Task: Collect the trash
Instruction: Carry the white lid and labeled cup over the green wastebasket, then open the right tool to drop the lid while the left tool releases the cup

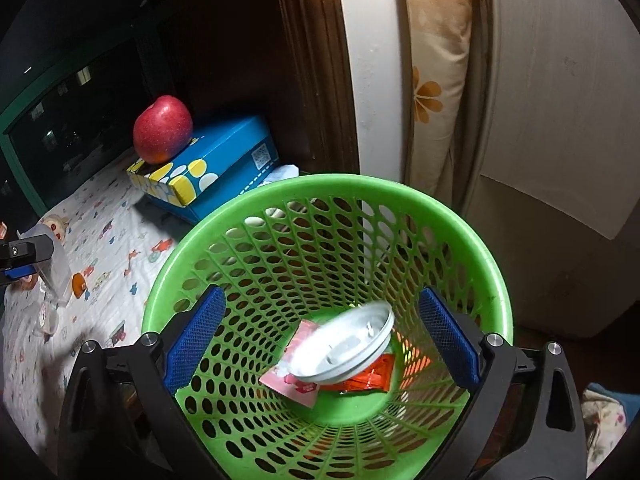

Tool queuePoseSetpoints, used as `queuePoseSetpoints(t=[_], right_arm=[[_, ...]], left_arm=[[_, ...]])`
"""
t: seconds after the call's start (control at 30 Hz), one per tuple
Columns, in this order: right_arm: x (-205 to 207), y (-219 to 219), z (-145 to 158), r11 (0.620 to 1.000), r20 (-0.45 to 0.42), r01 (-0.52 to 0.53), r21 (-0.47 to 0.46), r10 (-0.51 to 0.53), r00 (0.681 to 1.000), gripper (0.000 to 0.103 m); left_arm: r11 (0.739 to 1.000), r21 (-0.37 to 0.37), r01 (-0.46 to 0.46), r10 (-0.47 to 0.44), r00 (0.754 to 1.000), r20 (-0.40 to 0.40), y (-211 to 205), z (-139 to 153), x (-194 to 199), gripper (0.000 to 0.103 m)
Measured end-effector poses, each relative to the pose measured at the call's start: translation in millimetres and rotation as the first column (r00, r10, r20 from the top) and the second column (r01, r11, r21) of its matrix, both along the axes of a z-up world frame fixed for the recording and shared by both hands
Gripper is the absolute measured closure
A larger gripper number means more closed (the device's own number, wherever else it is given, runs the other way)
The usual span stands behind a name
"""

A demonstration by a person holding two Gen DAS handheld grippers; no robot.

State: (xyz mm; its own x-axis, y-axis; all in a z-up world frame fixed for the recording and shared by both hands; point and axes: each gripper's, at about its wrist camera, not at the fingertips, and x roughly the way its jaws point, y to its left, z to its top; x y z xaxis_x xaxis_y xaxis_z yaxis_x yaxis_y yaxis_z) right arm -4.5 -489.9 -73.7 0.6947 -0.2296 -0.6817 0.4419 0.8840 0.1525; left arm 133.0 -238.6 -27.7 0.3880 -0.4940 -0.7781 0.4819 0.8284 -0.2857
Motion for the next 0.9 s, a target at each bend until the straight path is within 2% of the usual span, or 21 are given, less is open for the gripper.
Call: queuePoseSetpoints(t=[0.33, 0.77, 0.83, 0.9], right_arm=[[-31, -12, 13, 0.999, 0.057, 0.044, 0.017, -0.045, 0.997, 0.007], [-66, -14, 30, 0.997, 0.137, 0.065, 0.042, -0.07, 0.988, 0.007], [-69, -15, 30, 0.997, 0.143, 0.066, 0.047, -0.072, 0.987, 0.007], [-71, -14, 30, 0.996, 0.145, 0.067, 0.053, -0.074, 0.987, 0.007]], left_arm=[[0.994, 0.037, 0.101, -0.1, 0.995, -0.012, -54, -11, -17, 0.036], [0.966, 0.083, 0.244, -0.241, 0.97, -0.04, -116, -31, -45, 0.036], [0.963, 0.085, 0.256, -0.253, 0.966, -0.042, -119, -31, -47, 0.033], [0.963, 0.084, 0.258, -0.256, 0.966, -0.032, -121, -31, -49, 0.023]])
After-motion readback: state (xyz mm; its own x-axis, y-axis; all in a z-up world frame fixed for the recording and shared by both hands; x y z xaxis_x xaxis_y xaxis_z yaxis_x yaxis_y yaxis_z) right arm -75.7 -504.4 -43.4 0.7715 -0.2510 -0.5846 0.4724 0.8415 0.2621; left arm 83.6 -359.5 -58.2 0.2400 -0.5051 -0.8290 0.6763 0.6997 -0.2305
